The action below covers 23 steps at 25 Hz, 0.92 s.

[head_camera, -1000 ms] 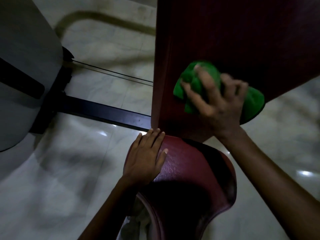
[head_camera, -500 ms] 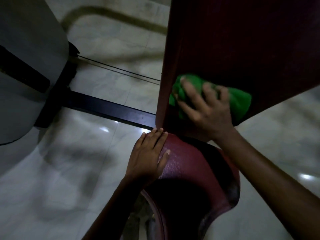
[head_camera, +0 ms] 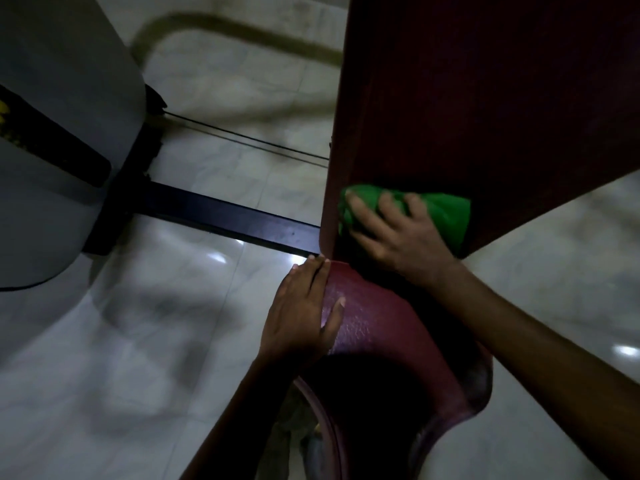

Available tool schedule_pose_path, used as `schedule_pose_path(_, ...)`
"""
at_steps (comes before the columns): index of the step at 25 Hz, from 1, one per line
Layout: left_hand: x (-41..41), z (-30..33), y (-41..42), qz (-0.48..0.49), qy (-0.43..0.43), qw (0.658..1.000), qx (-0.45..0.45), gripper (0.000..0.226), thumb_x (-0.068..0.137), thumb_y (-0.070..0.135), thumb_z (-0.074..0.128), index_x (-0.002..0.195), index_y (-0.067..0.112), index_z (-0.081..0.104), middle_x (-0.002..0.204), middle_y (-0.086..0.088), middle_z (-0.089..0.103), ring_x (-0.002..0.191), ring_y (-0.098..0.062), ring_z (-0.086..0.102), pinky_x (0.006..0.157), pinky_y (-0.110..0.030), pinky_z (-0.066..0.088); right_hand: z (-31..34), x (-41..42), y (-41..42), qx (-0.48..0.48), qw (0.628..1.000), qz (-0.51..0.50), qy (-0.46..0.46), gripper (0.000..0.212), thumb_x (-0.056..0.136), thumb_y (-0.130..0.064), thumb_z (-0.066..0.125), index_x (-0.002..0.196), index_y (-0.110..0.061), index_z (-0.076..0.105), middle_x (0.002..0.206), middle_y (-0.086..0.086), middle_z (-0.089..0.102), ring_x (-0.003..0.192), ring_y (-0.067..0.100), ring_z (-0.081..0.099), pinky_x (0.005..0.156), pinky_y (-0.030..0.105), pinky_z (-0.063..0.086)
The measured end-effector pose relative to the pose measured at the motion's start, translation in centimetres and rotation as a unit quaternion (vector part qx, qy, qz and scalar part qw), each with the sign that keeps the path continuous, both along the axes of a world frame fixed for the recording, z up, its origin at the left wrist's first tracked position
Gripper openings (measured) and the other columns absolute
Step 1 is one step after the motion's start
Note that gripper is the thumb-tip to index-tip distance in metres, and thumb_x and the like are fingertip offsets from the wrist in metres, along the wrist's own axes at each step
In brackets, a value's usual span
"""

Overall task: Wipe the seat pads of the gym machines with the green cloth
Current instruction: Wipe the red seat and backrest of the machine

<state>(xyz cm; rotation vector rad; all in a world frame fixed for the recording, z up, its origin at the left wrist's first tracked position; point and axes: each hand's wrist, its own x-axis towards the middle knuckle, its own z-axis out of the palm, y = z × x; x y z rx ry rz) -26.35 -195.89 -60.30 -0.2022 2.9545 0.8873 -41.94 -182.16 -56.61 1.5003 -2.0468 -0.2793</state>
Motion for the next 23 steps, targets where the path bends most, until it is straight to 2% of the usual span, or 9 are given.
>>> schedule_pose_path(2,0.0,0.3,0.1,-0.003,-0.003,1.0,-0.005,0.059,0.091,0.041,0.042,0.136,0.003,0.049,0.14,-0.011,0.049,0.133,-0.022,0.042,0.115,-0.028,0.017,-1.9,0.9,0.4,0.12,0.992,0.035,-0.013,0.031,0.089,-0.012,0.043,0.105,-0.012,0.07,0.126,0.012,0.059,0.093,0.03,0.055,0.075,0.04,0.032)
schedule_pose_path(4,-0.1,0.2,0.1,0.005,0.01,1.0,-0.001,0.058,0.091,0.041,0.043,0.136,0.004,0.049,0.139,-0.011,0.05,0.132,-0.022,0.042,0.116,-0.027,0.016,-1.4,0.7,0.4,0.158,0.986,0.042,-0.034,0.033,0.09,-0.012,0.04,0.104,-0.012,0.07,0.125,0.011,0.06,0.095,0.03,0.053,0.075,0.04,0.031)
schedule_pose_path(9,-0.3,-0.3,0.0,0.014,0.025,1.0,0.006,0.057,0.089,0.039,0.045,0.134,0.004,0.051,0.138,-0.011,0.052,0.131,-0.022,0.044,0.116,-0.029,0.02,1.7,-0.8,-0.9,0.019,1.0,-0.001,-0.019,0.02,0.092,-0.019,0.05,0.099,-0.015,0.068,0.128,0.009,0.06,0.098,0.031,0.053,0.074,0.039,0.033)
schedule_pose_path(12,-0.1,0.0,-0.1,0.008,0.011,1.0,0.01,0.058,0.09,0.041,0.044,0.135,0.004,0.05,0.139,-0.01,0.051,0.132,-0.022,0.043,0.116,-0.028,0.019,-1.4,-0.3,-0.8,0.134,0.988,0.078,-0.003,0.03,0.089,-0.012,0.043,0.098,-0.008,0.072,0.117,0.011,0.065,0.098,0.031,0.045,0.076,0.041,0.031)
schedule_pose_path(15,-0.1,0.1,-0.1,0.006,0.009,1.0,0.024,0.057,0.092,0.042,0.043,0.136,0.005,0.049,0.141,-0.008,0.049,0.135,-0.018,0.04,0.117,-0.029,0.018,-2.1,-0.4,-0.7,0.241,0.963,0.109,-0.042,0.04,0.086,-0.015,0.035,0.086,-0.013,0.075,0.102,0.004,0.069,0.095,0.028,0.041,0.075,0.041,0.029)
schedule_pose_path(17,0.0,0.0,0.0,0.012,0.021,0.999,0.032,0.056,0.092,0.041,0.044,0.136,0.006,0.049,0.141,-0.006,0.049,0.135,-0.016,0.039,0.118,-0.028,0.018,-0.4,-0.9,-0.4,0.226,0.966,0.117,-0.049,0.037,0.087,-0.017,0.035,0.085,-0.017,0.072,0.105,0.004,0.066,0.094,0.028,0.046,0.074,0.039,0.029)
schedule_pose_path(19,0.0,-0.1,-0.1,0.013,0.027,0.999,0.033,0.055,0.092,0.04,0.045,0.134,0.006,0.051,0.14,-0.006,0.05,0.135,-0.017,0.04,0.118,-0.027,0.017,2.0,-1.4,0.5,0.162,0.982,0.062,-0.078,0.022,0.09,-0.022,0.047,0.093,-0.016,0.068,0.122,0.009,0.061,0.097,0.03,0.05,0.075,0.039,0.032)
schedule_pose_path(21,0.0,-0.2,-0.1,0.012,0.026,0.999,0.035,0.055,0.091,0.039,0.046,0.134,0.006,0.051,0.14,-0.006,0.05,0.135,-0.017,0.04,0.118,-0.026,0.016,2.5,-1.4,2.0,0.096,0.993,0.017,-0.073,0.019,0.089,-0.027,0.056,0.102,-0.016,0.066,0.133,0.011,0.055,0.1,0.032,0.049,0.077,0.04,0.034)
schedule_pose_path(23,-0.1,-0.1,-0.1,0.01,0.016,0.999,0.04,0.056,0.091,0.041,0.044,0.135,0.007,0.05,0.141,-0.006,0.049,0.135,-0.017,0.039,0.118,-0.024,0.014,1.0,-0.5,4.1,0.138,0.989,0.033,-0.05,0.024,0.09,-0.021,0.051,0.106,-0.014,0.067,0.134,0.013,0.053,0.1,0.031,0.045,0.077,0.041,0.033)
